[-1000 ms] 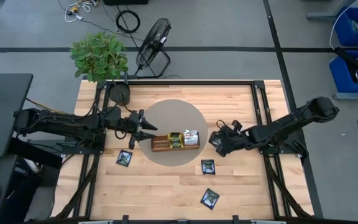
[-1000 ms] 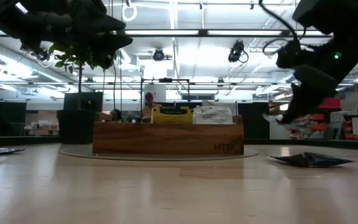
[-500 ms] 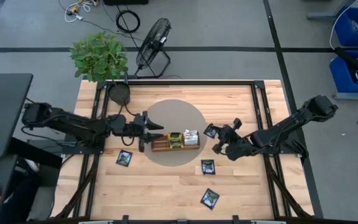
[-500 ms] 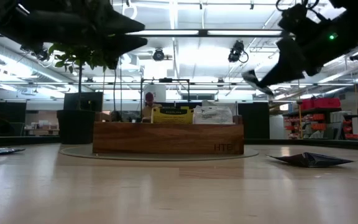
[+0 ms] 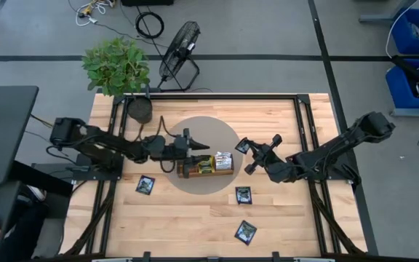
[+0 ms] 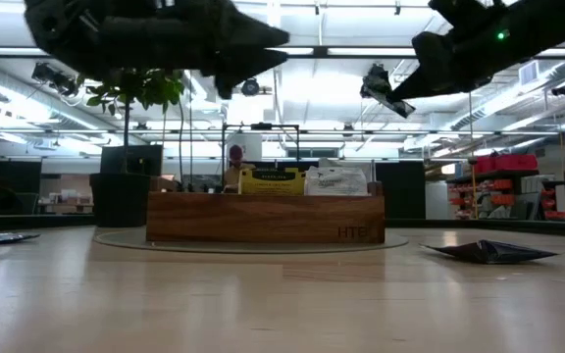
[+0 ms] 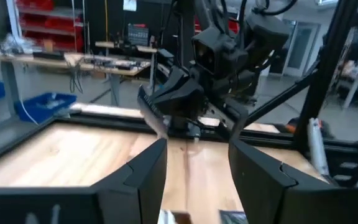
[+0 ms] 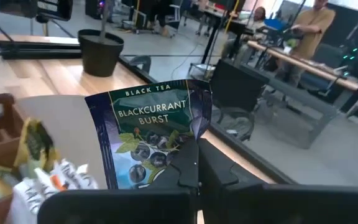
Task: Pick & Place Tea
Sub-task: Put the purple tea bag into the left section of the wooden organizer
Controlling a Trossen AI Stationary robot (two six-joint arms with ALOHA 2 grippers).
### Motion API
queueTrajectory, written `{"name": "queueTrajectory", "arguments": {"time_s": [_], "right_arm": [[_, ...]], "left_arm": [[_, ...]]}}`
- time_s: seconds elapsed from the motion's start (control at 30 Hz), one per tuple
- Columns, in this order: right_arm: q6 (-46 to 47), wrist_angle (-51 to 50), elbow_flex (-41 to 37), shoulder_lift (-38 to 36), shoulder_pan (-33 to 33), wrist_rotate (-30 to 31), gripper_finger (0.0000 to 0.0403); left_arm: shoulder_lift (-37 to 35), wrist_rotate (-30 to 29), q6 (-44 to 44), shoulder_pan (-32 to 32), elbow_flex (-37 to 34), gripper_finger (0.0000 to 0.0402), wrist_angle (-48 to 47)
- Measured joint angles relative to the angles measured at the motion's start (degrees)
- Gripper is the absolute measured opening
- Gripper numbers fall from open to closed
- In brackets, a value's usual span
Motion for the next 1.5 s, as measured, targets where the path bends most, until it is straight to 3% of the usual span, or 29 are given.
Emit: {"name": "queueTrajectory", "arguments": {"time_s": [0.37, 0.53, 0.87, 1.07, 1.27, 1.5], "right_arm": [[-14.96, 11.33, 0.39, 4.36, -0.56, 1.76, 0.0000], [-18.67, 11.12, 2.15, 5.82, -0.65, 2.73, 0.0000], [-21.28, 13.55, 2.89, 5.75, -0.64, 2.01, 0.0000], [-23.50, 16.08, 2.89, 5.75, -1.10, -1.44, 0.0000], [-26.24, 18.16, 2.89, 5.73, -1.32, -2.36, 0.0000], [-25.97, 17.86, 2.89, 5.73, -1.27, -4.03, 0.0000]], "left_arm": [[10.52, -2.41, 5.90, 1.55, 13.19, 0.0179, -3.71], [13.09, -2.35, 7.30, 1.75, 18.76, 0.0179, -11.87], [12.97, -3.85, 5.04, 2.85, 19.89, 0.0179, -14.27], [12.97, -3.78, 4.24, 3.51, 19.89, 0.0167, -14.70], [12.97, -3.85, 3.56, 3.72, 19.89, 0.0127, -16.21], [12.97, -3.83, 4.72, 3.69, 19.89, 0.0015, -16.48]]}}
